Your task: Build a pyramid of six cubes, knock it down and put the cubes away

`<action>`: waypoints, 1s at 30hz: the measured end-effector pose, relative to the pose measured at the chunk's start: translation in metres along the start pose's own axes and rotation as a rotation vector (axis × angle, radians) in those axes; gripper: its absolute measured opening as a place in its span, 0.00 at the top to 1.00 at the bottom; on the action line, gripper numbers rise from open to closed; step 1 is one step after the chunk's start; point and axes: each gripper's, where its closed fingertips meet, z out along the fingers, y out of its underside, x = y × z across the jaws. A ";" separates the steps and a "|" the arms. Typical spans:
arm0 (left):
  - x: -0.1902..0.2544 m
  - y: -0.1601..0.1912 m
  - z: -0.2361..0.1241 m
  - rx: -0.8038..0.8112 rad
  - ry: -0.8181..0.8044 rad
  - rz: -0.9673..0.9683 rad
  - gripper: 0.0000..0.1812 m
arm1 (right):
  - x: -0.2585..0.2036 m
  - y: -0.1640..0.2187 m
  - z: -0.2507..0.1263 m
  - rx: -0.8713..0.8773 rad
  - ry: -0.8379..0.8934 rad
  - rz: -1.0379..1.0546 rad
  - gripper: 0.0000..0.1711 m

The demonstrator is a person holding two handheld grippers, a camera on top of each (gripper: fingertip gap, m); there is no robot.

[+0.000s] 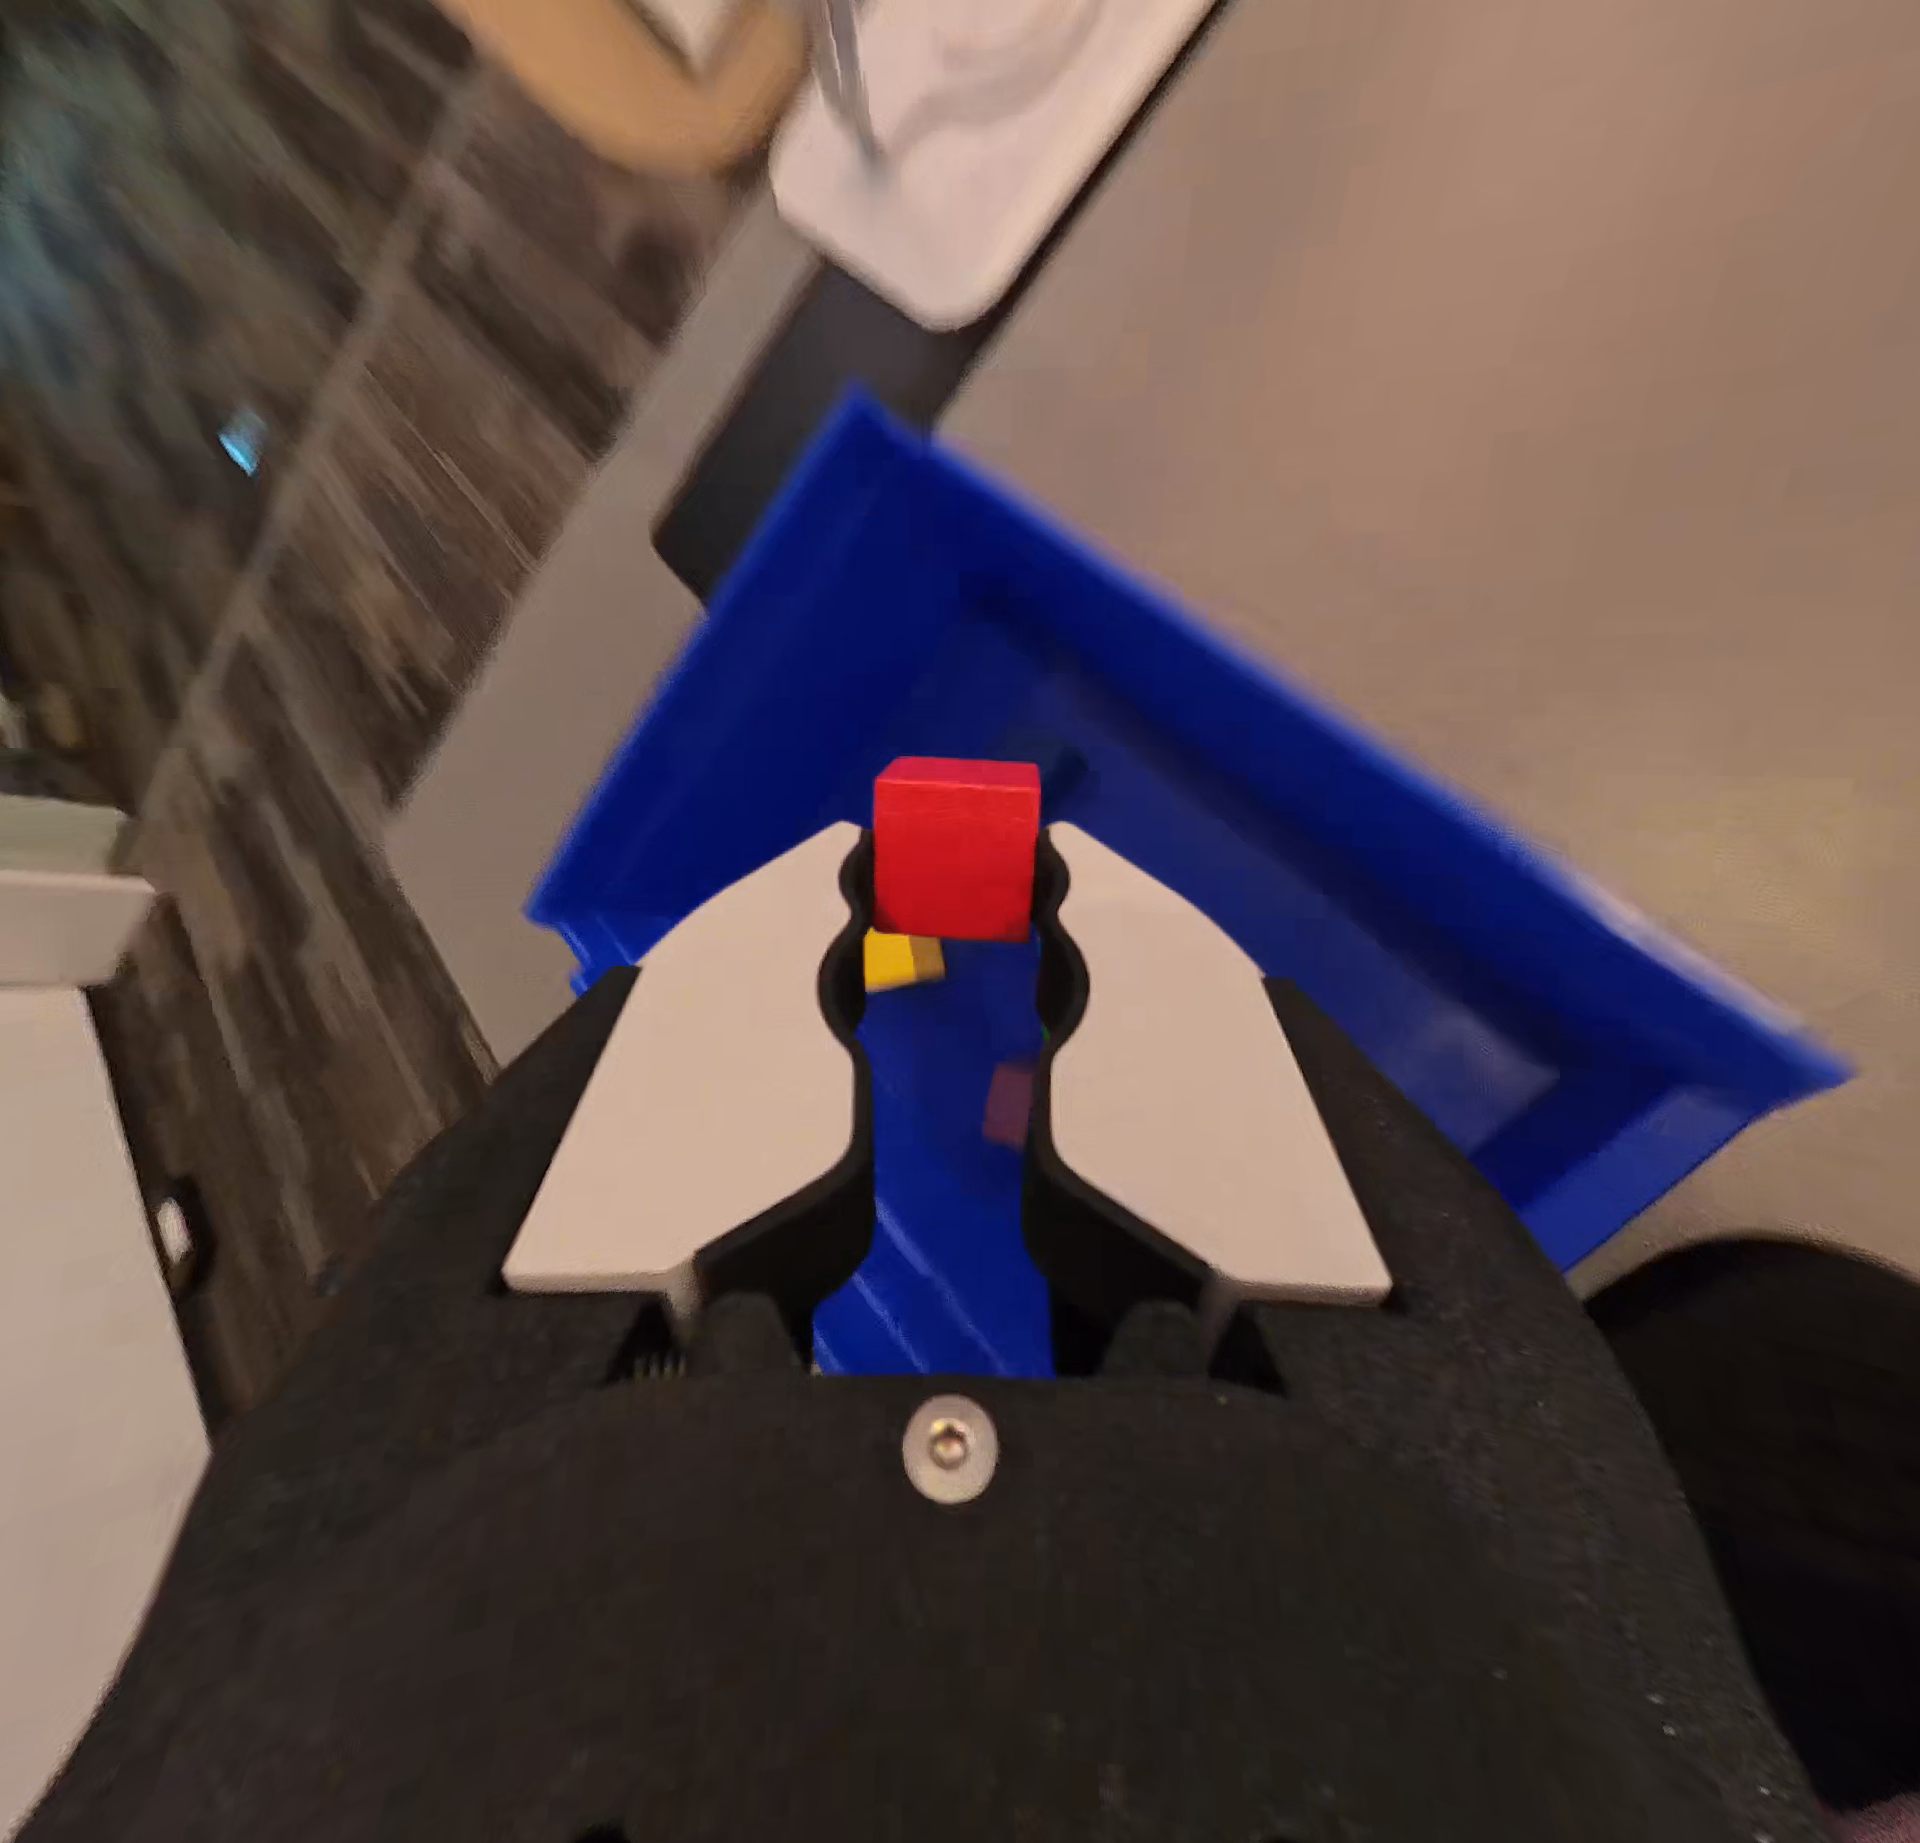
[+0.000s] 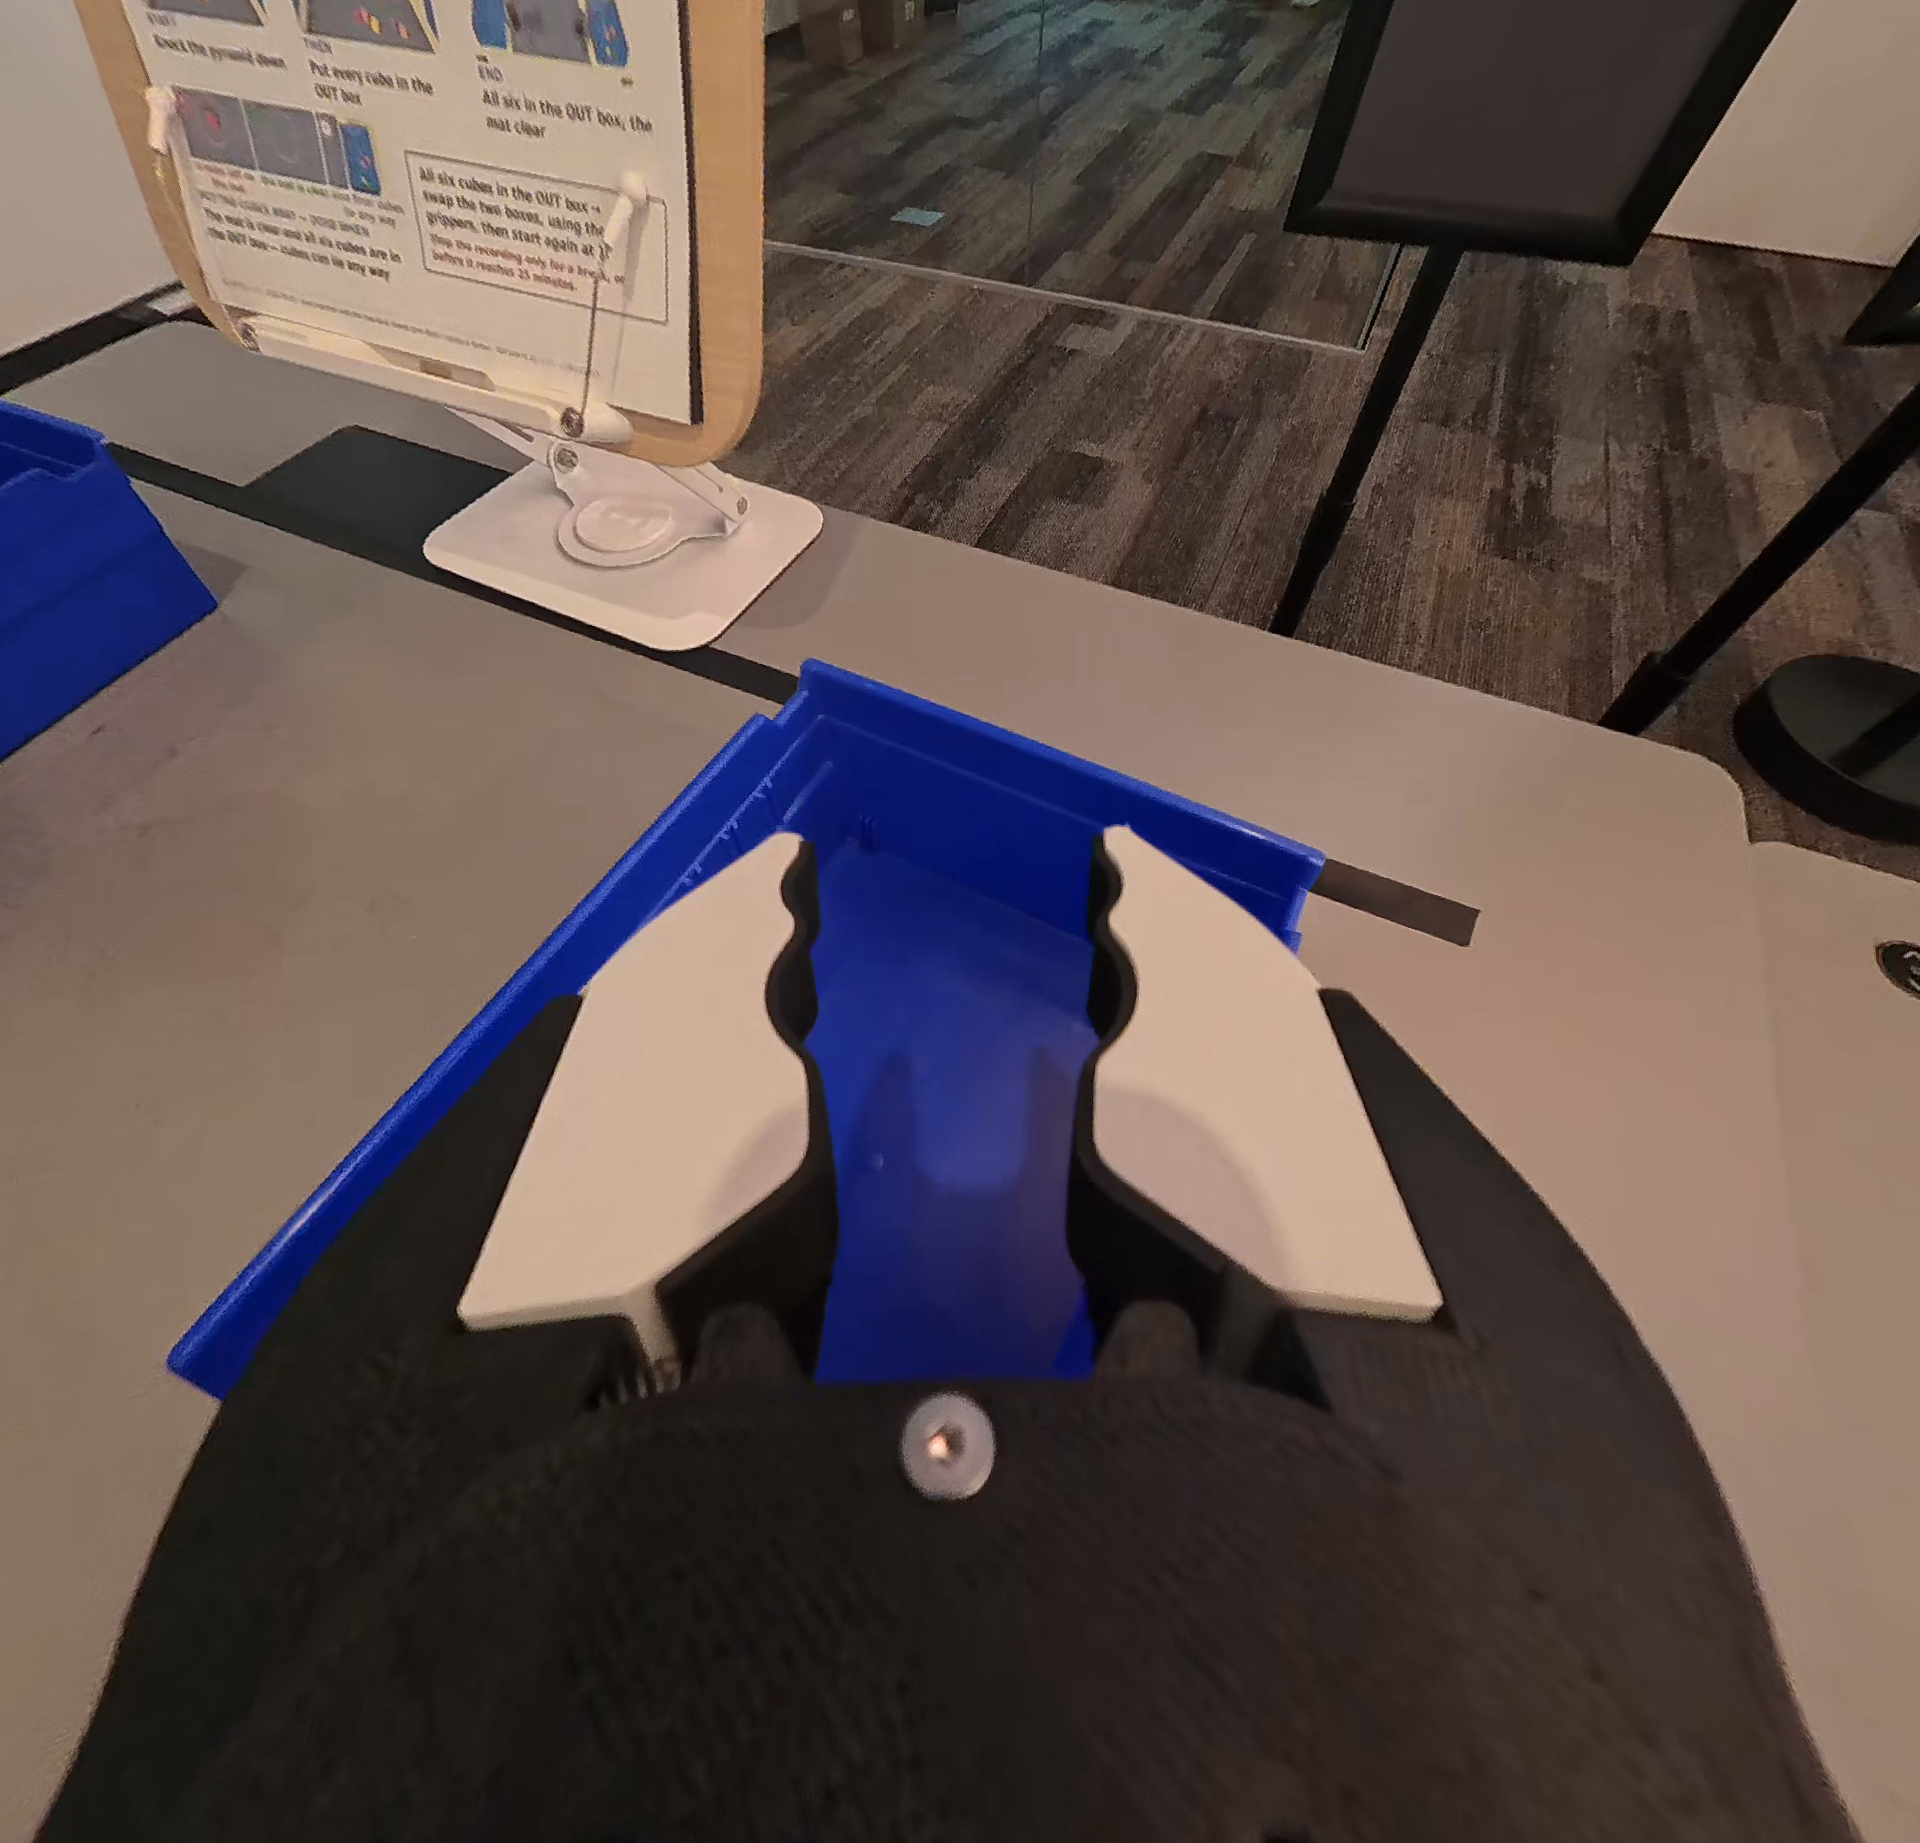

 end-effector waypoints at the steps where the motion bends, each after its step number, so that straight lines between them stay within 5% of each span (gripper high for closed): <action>1: 0.006 -0.023 -0.008 0.062 -0.017 0.023 0.84 | -0.001 -0.003 -0.002 0.013 -0.003 -0.001 0.69; 6: 0.115 -0.142 -0.002 0.319 0.284 0.064 0.84 | 0.001 -0.015 -0.018 0.084 -0.006 0.004 0.71; 9: 0.206 -0.171 0.026 0.258 0.588 0.126 0.84 | 0.006 -0.016 -0.027 0.111 -0.006 0.022 0.71; 18: 0.301 -0.175 0.113 -0.043 0.660 0.389 0.84 | 0.014 -0.018 -0.038 0.140 -0.013 0.030 0.71; 30: 0.320 -0.157 0.140 -0.154 0.697 0.448 0.84 | 0.003 -0.011 -0.023 0.077 -0.062 -0.012 0.72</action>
